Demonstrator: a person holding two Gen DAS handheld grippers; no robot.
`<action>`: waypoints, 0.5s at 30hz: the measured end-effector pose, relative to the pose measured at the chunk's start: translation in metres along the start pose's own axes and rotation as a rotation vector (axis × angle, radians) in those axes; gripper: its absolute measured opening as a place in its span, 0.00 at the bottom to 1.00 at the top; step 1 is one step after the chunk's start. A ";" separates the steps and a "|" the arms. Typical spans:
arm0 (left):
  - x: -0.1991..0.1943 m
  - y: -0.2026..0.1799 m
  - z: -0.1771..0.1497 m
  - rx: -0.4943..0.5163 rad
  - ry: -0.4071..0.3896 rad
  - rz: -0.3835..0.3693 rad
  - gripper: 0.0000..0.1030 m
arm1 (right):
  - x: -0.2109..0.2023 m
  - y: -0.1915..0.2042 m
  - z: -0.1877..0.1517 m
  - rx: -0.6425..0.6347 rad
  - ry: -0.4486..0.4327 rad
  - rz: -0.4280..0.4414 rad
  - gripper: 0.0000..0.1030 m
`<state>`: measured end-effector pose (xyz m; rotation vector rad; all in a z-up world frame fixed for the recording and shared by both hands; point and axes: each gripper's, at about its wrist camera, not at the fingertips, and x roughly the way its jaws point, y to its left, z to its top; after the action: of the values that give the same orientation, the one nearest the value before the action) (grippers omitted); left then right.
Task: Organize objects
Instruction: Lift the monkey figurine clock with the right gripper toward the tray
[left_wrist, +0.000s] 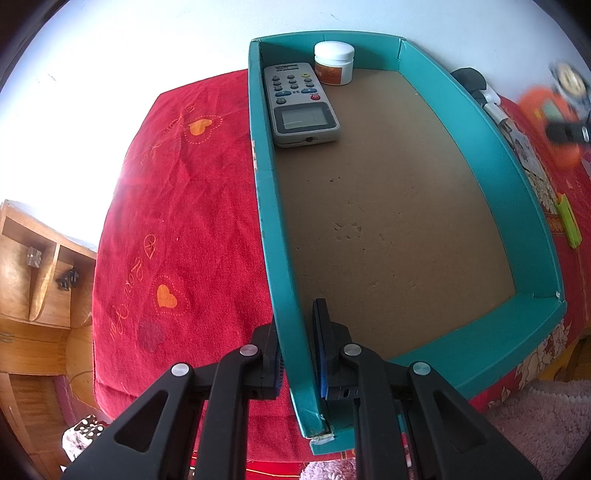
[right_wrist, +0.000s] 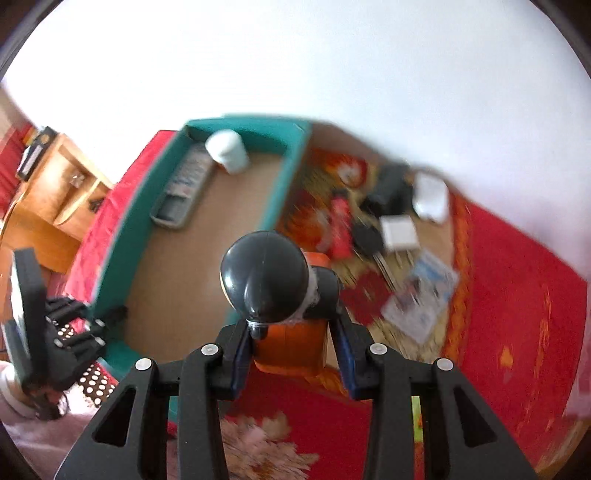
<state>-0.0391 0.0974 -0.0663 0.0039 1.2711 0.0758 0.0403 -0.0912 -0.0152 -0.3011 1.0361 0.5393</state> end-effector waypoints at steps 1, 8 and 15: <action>0.000 0.000 0.000 -0.001 -0.001 -0.001 0.10 | 0.000 0.006 0.008 -0.009 -0.003 0.008 0.38; 0.000 0.004 -0.002 -0.012 -0.003 -0.004 0.10 | 0.028 0.051 0.058 -0.149 0.012 0.020 0.38; 0.000 0.009 -0.005 -0.030 -0.009 -0.011 0.10 | 0.078 0.075 0.088 -0.404 0.089 -0.064 0.38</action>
<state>-0.0445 0.1062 -0.0678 -0.0281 1.2612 0.0855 0.0937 0.0351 -0.0393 -0.7186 0.9944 0.6812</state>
